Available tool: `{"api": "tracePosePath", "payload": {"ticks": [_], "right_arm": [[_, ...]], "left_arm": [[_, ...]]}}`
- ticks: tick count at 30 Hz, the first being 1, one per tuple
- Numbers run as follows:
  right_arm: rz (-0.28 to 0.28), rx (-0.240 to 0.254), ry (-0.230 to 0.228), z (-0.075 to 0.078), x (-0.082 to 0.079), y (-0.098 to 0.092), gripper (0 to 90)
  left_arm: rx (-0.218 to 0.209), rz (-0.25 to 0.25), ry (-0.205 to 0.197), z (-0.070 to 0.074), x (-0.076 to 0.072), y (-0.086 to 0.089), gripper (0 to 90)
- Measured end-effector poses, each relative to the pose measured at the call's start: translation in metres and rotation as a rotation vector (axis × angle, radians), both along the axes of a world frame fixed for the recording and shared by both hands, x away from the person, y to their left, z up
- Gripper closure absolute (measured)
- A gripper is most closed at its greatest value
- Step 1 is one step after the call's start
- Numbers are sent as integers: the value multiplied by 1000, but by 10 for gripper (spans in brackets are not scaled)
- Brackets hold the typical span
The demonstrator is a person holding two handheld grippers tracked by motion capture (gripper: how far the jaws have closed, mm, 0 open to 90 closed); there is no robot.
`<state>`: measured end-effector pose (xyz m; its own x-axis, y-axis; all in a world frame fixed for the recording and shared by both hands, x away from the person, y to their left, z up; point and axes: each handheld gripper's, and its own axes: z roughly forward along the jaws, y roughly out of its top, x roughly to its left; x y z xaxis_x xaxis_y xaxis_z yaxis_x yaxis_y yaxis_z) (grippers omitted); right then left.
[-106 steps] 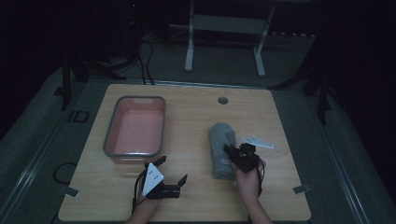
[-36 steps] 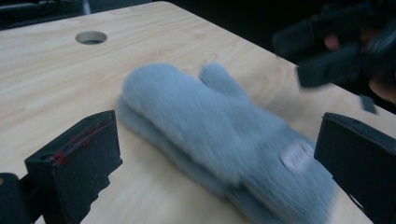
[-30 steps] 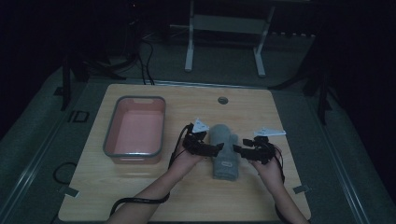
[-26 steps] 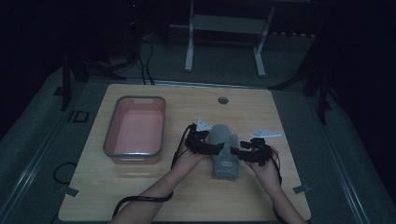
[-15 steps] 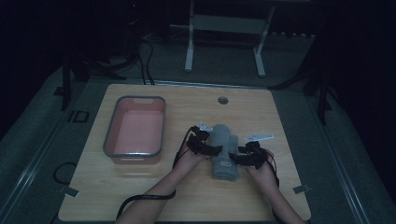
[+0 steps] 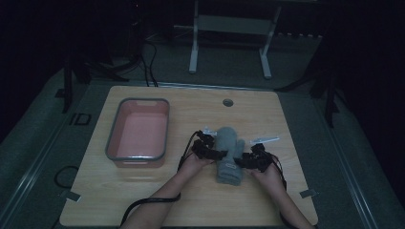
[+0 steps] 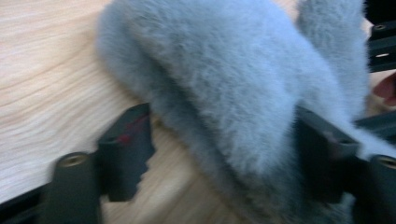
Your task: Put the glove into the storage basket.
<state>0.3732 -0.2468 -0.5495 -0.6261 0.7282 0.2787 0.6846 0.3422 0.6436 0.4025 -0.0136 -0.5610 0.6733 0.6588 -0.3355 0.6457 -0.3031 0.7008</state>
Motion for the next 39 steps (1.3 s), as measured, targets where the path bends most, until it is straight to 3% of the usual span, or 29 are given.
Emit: {"api": "tracePosePath", "payload": {"ticks": [6, 8, 10, 13, 22, 26, 39], "right_arm": [[28, 15, 39, 1, 2, 0, 640], [39, 2, 37, 2, 2, 2, 686], [36, -8, 33, 4, 1, 3, 719], [21, 8, 34, 4, -1, 3, 755], [11, 120, 23, 15, -4, -4, 812], [13, 145, -6, 27, -4, -2, 817], [52, 231, -56, 71, -1, 9, 824]], "left_arm": [[-39, -49, 76, 0, 4, -2, 617], [-39, -53, 81, 0, 4, -2, 673], [-30, -62, 60, 2, 2, -4, 718], [-33, -72, 42, 4, 1, -3, 764], [-40, -93, -18, 27, -1, 2, 789], [-58, -84, -29, 42, -1, 7, 790], [-44, -68, -102, 91, -3, 24, 790]]}}
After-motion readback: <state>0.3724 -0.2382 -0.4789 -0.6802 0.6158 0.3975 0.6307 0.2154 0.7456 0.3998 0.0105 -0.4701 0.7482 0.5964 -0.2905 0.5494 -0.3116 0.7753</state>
